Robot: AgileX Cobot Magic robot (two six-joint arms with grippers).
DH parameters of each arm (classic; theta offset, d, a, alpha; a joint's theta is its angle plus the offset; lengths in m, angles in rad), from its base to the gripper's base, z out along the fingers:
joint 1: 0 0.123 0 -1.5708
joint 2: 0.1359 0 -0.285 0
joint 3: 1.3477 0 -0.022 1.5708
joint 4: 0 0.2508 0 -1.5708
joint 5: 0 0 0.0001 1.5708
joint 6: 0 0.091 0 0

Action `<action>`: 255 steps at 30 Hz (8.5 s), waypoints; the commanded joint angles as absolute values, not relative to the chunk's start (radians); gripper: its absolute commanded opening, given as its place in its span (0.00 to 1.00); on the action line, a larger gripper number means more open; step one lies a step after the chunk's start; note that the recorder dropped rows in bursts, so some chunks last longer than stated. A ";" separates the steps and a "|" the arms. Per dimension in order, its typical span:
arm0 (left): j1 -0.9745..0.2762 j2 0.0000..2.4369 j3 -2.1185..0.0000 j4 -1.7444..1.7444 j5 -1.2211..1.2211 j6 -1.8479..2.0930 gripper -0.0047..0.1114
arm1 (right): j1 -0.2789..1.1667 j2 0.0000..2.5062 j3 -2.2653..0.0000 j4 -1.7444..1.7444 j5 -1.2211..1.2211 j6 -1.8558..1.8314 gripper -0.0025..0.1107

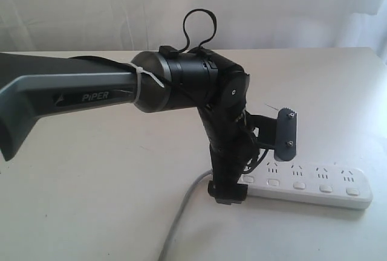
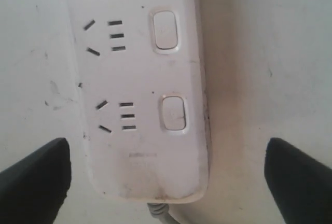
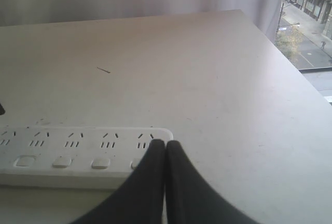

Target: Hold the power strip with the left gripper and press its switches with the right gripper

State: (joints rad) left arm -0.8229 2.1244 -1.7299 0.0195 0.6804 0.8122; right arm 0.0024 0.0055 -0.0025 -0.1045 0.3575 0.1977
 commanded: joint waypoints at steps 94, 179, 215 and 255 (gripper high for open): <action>-0.769 2.279 -1.914 -0.104 0.663 0.873 0.95 | 0.000 0.000 0.000 -0.104 0.351 0.199 0.02; -0.827 2.523 -2.384 0.026 1.002 0.602 0.95 | 0.000 0.000 0.000 -0.104 0.351 0.199 0.02; -0.829 2.591 -2.386 -0.022 1.124 0.587 0.46 | 0.000 0.000 0.000 -0.104 0.351 0.199 0.02; -0.756 1.893 -1.461 0.010 0.974 0.589 0.04 | 0.000 0.000 0.000 -0.104 0.351 0.199 0.02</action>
